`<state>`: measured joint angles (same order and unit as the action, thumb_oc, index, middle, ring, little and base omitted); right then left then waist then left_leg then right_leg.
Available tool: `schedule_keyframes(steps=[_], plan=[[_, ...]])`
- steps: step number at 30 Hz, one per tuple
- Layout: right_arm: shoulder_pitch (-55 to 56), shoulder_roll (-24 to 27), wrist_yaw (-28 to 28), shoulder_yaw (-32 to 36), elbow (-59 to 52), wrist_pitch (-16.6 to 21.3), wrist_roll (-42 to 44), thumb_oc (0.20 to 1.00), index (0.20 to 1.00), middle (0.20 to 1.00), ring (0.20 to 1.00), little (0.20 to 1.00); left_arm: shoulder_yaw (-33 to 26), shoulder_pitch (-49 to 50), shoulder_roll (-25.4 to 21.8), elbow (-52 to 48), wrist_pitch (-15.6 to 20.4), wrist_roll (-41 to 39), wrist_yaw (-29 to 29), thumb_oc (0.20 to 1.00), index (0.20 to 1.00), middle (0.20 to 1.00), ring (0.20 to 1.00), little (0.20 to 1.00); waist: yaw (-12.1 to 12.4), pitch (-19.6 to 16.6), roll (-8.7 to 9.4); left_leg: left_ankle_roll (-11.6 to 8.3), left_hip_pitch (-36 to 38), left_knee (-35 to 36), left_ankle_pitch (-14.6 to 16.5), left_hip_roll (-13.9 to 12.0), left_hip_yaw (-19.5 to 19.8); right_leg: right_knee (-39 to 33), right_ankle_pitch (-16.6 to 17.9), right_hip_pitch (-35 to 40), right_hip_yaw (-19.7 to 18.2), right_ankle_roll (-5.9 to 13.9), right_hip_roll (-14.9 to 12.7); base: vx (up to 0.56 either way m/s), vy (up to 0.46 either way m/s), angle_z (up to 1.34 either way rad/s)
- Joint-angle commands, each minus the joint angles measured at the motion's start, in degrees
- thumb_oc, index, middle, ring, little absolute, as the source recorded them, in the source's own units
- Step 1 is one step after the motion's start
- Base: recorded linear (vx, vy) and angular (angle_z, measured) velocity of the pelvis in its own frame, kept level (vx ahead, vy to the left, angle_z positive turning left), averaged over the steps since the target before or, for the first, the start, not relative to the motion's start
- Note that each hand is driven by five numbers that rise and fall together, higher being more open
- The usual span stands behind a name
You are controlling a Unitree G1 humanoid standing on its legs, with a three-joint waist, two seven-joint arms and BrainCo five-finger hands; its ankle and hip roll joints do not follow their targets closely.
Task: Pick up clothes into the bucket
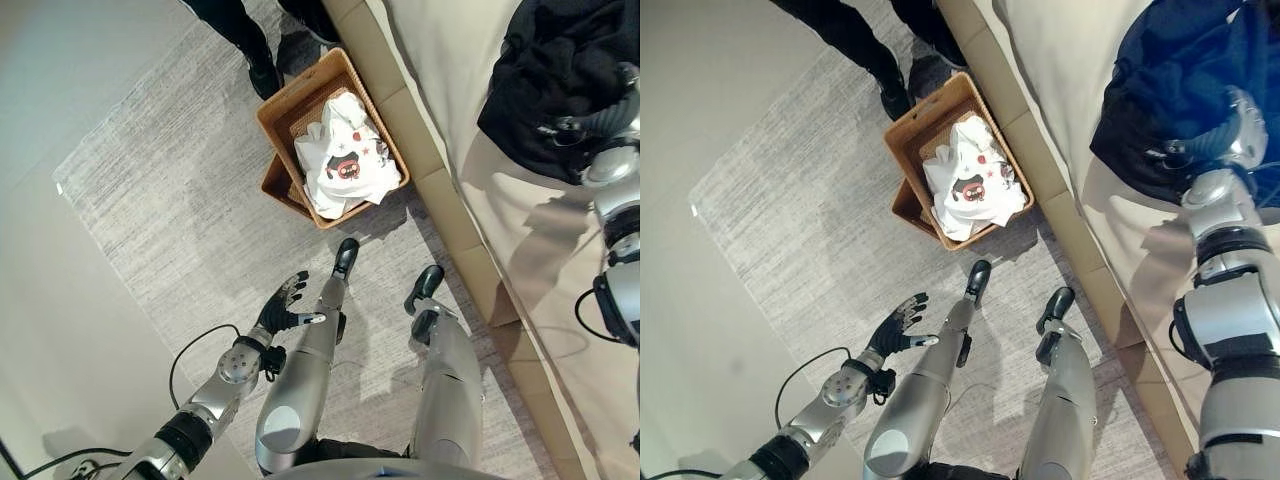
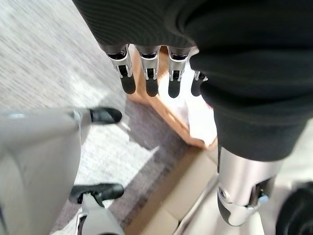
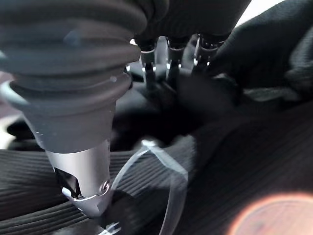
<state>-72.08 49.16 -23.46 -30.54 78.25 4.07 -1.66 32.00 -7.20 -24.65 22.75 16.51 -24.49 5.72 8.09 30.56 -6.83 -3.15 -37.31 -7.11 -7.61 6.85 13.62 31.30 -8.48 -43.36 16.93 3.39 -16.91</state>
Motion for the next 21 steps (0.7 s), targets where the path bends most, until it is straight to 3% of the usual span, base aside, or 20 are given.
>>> schedule_keyframes(steps=[1,6,7,8,15,20,21], plan=[[-3.83,6.78,2.85,-7.26,3.33,-3.75,-6.59,1.000,1.000,1.000,1.000,1.000,-1.00,2.94,0.74,-3.40,0.33,-2.74,0.62,1.000,1.000,1.000,1.000,1.000,-0.97,-0.77,-2.61,0.26,0.95,-0.34,2.81,-1.14,1.47,1.32,0.21,0.87,-1.85,3.85,-1.98,0.02,-0.025,0.07],[-3.04,6.66,6.37,-9.41,5.59,-4.89,-10.66,1.000,1.000,1.000,1.000,1.000,0.05,2.71,1.57,-4.39,-0.32,-2.90,-0.36,1.000,1.000,1.000,1.000,1.000,-1.29,-0.77,-3.36,0.51,-0.42,-0.35,2.86,-0.79,0.99,1.39,0.45,-1.21,-2.99,3.82,-2.10,0.01,-0.003,0.04],[-2.56,6.50,6.87,-9.27,5.49,-4.77,-10.71,0.420,0.420,0.420,0.420,0.420,0.44,2.40,1.82,-4.53,-0.55,-2.98,-0.67,1.000,1.000,1.000,1.000,1.000,-1.30,-0.77,-3.51,0.61,-0.76,-0.45,2.89,-0.72,0.85,1.38,0.56,-1.70,-3.34,3.84,-2.05,0.00,0.000,0.00],[-2.08,6.40,6.82,-8.65,5.31,-4.35,-9.88,0.200,0.200,0.200,0.200,0.200,0.82,2.16,2.05,-4.91,-0.52,-3.08,-0.90,1.000,1.000,1.000,1.000,1.000,-1.42,-0.77,-3.68,0.70,-1.03,-0.56,2.97,-0.68,0.61,1.21,0.62,-2.01,-3.70,3.87,-1.99,0.00,0.000,0.00],[-2.33,7.89,2.38,-4.76,-2.32,0.45,1.18,0.200,0.200,0.200,0.200,0.200,1.66,-0.70,2.75,-6.23,0.57,-3.91,-0.56,1.000,1.000,1.000,1.000,1.000,-2.42,-0.77,-3.46,0.72,-1.51,-1.97,3.89,-0.55,-0.95,0.01,1.54,-2.66,-5.72,4.02,-1.40,0.01,0.018,-0.06],[-3.23,8.20,-2.89,-4.64,-24.13,5.65,7.48,0.200,0.200,0.200,0.200,0.200,-1.21,-1.01,2.08,-5.23,2.03,-3.43,0.99,1.000,1.000,1.000,1.000,1.000,-4.27,-0.77,0.59,-0.19,-1.09,-4.16,5.45,-2.11,-3.41,-3.03,2.92,-1.33,-7.10,3.99,1.13,-0.02,-0.003,-0.26],[-3.67,8.25,-4.74,-3.51,-29.23,6.64,8.26,0.200,0.200,0.200,0.200,0.200,-2.05,-1.26,1.87,-4.89,2.53,-3.40,1.68,1.000,1.000,1.000,1.000,1.000,-4.67,-0.77,1.24,-0.31,-2.26,-4.39,4.04,-2.35,-3.63,-4.19,5.03,-1.85,-6.60,3.51,1.60,-0.10,-0.056,-0.45]])
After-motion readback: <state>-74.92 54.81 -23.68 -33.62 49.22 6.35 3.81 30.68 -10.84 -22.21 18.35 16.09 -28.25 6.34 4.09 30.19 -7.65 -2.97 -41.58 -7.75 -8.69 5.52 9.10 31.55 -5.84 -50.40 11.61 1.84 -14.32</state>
